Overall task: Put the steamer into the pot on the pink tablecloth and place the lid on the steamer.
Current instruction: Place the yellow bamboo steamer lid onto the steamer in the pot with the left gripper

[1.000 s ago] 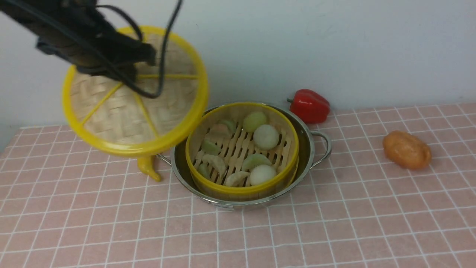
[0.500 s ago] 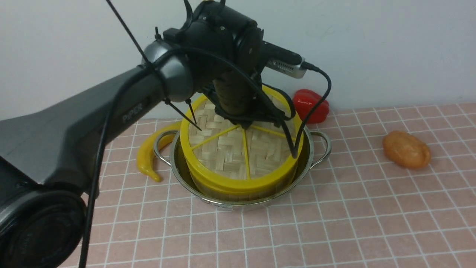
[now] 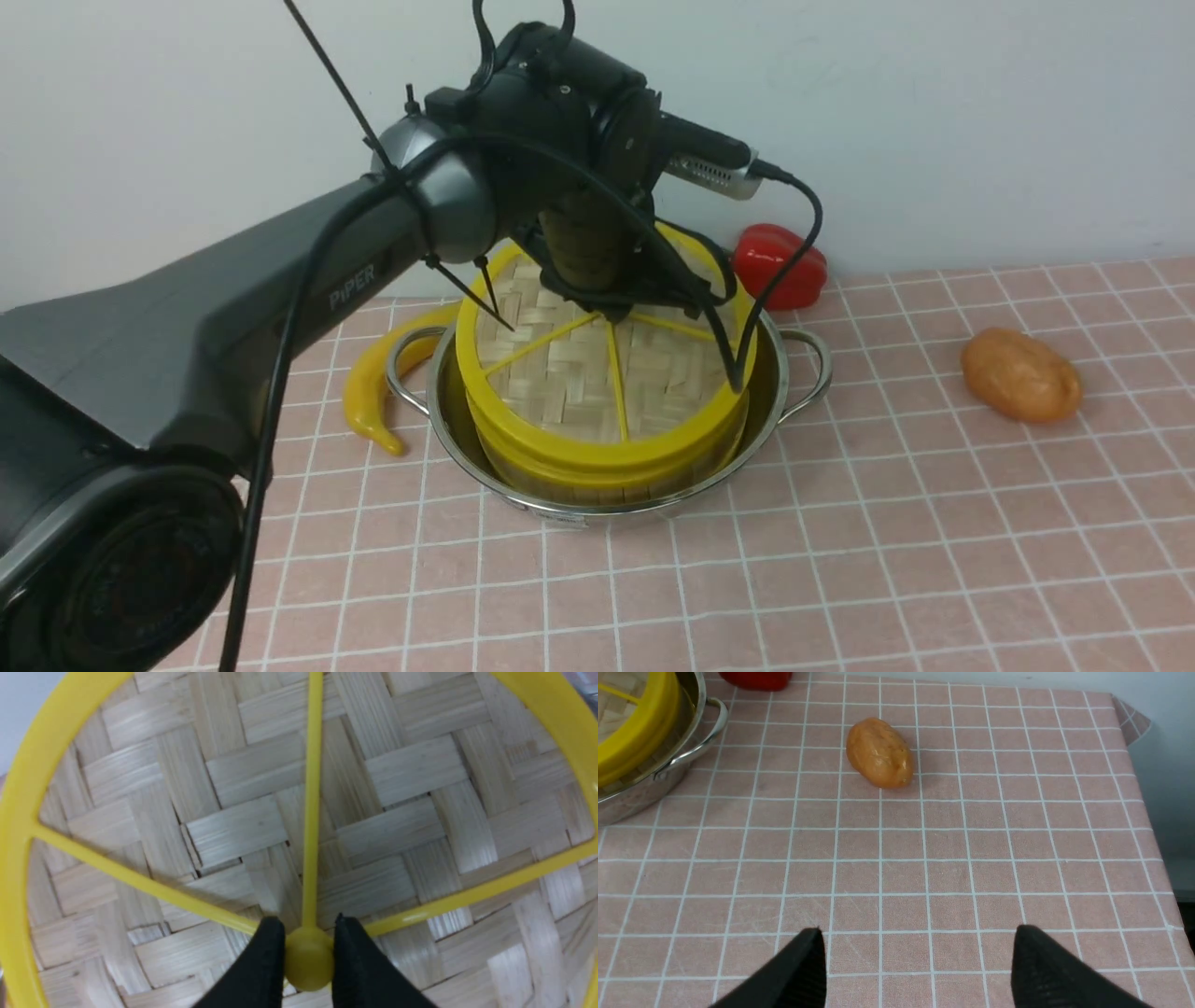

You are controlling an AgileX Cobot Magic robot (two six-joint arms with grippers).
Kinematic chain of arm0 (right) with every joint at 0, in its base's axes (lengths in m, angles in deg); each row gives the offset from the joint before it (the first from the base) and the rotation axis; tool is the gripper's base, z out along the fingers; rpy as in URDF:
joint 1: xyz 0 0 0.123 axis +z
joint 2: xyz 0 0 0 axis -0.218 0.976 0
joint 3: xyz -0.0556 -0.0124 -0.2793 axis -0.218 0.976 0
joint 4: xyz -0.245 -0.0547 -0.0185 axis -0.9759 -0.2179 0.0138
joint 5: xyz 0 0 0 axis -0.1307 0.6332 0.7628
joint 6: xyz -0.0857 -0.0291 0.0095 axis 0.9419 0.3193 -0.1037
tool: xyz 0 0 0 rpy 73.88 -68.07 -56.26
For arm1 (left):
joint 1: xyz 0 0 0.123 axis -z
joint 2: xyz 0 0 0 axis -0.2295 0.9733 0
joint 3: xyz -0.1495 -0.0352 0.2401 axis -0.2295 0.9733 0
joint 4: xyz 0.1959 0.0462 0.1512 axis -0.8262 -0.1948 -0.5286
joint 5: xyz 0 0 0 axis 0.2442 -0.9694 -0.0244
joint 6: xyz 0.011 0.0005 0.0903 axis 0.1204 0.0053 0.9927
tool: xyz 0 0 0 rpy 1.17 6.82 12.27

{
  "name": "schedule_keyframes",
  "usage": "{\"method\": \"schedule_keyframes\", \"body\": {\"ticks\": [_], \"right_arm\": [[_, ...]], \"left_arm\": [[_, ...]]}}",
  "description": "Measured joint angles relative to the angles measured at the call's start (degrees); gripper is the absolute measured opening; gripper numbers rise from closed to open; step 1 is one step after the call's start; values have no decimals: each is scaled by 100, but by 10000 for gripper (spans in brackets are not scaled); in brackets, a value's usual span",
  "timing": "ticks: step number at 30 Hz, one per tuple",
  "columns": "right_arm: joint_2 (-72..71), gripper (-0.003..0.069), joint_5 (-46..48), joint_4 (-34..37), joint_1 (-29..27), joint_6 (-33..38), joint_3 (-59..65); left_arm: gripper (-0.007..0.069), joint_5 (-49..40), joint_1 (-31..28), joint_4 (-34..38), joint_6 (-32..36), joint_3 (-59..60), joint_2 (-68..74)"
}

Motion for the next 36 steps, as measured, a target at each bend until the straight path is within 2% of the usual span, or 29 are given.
{"method": "schedule_keyframes", "body": {"ticks": [26, 30, 33, 34, 36], "right_arm": [[0, 517, 0, 11, 0, 0, 0], [0, 517, 0, 23, 0, 0, 0], [0, 517, 0, 40, 0, 0, 0], [0, 517, 0, 64, 0, 0, 0], [0, 517, 0, 97, 0, 0, 0]], "left_arm": [[121, 146, -142, 288, 8, 0, 189], [175, 202, -142, 274, 8, 0, 189], [244, 249, -142, 268, 3, 0, 189], [302, 255, -142, 268, 3, 0, 189], [332, 255, -142, 266, 3, 0, 189]]}}
